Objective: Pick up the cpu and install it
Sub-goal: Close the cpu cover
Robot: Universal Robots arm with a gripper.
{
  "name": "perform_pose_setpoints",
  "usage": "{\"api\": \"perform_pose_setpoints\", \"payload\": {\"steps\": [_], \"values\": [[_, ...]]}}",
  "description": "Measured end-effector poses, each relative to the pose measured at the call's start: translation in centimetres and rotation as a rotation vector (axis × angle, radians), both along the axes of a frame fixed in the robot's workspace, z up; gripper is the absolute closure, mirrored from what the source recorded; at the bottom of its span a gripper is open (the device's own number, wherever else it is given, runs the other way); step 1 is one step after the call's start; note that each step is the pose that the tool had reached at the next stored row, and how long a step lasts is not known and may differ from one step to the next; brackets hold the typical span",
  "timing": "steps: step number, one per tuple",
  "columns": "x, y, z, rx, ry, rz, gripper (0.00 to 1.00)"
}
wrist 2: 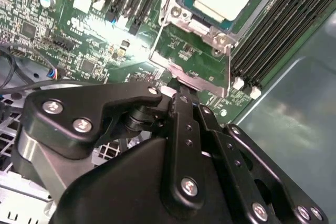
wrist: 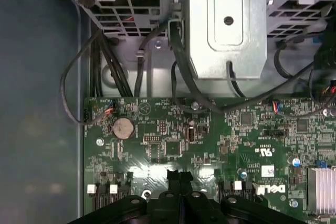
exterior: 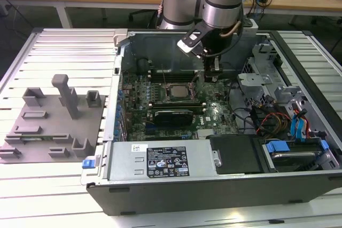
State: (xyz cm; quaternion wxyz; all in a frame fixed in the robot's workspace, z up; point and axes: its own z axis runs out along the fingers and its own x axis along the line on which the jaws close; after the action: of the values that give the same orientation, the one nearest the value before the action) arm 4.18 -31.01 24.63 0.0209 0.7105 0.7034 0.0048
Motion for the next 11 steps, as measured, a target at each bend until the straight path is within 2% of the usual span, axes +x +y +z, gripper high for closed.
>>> {"api": "perform_pose_setpoints", "payload": {"steps": [8, 11], "values": [[-1.18, 0.02, 0.01, 0.0, -0.012, 0.0, 0.89], [-2.25, 0.04, 0.01, 0.0, -0.0225, 0.0, 0.89]]}}
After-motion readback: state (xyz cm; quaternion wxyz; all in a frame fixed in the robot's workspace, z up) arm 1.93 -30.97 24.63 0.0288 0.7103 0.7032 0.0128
